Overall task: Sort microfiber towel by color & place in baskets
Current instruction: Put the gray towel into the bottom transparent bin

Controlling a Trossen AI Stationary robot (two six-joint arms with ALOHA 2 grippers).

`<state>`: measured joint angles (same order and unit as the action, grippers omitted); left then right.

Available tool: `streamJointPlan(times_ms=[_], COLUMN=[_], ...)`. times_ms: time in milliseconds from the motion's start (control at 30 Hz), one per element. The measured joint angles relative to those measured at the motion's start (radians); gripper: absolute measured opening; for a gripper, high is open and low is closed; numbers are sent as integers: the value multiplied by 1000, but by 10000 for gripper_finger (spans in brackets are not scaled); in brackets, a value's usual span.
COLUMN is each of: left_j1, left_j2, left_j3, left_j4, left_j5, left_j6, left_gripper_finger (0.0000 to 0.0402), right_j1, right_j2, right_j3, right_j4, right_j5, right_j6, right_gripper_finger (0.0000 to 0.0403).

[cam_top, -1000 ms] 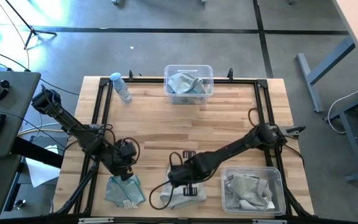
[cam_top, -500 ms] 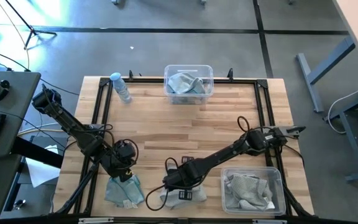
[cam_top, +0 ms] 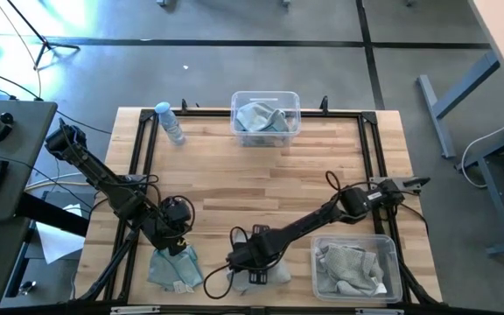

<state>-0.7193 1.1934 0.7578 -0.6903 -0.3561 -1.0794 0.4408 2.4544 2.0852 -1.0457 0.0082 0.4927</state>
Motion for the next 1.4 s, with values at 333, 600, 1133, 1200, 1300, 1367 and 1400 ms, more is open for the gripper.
streamJointPlan(times_ms=[333, 600, 1133, 1200, 1300, 1367, 1400], left_j1=[0, -1, -1, -1, -1, -1, -1], left_j2=[0, 0, 0, 0, 0, 0, 0], left_j3=[0, 0, 0, 0, 0, 0, 0], left_j4=[0, 11, 37, 38, 39, 39, 38], left_j5=[-35, -49, -67, -78, -88, -98, -100], left_j6=[16, 10, 8, 12, 32, 43, 43], left_gripper_finger=[0, 0, 0, 0, 0, 0, 0], right_j1=[2, -22, -4, 26, 72, 108, 128], right_j2=[17, -76, -510, -574, -654, -693, -710], right_j3=[1, -11, -7, -6, -5, -5, -5], right_j4=[-2, -84, -303, -343, -409, -443, -454], right_j5=[-121, 77, 400, 462, 525, 545, 550], right_j6=[-22, -17, 257, 316, 442, 540, 584], right_gripper_finger=[44, 18, 5, 4, 4, 4, 4])
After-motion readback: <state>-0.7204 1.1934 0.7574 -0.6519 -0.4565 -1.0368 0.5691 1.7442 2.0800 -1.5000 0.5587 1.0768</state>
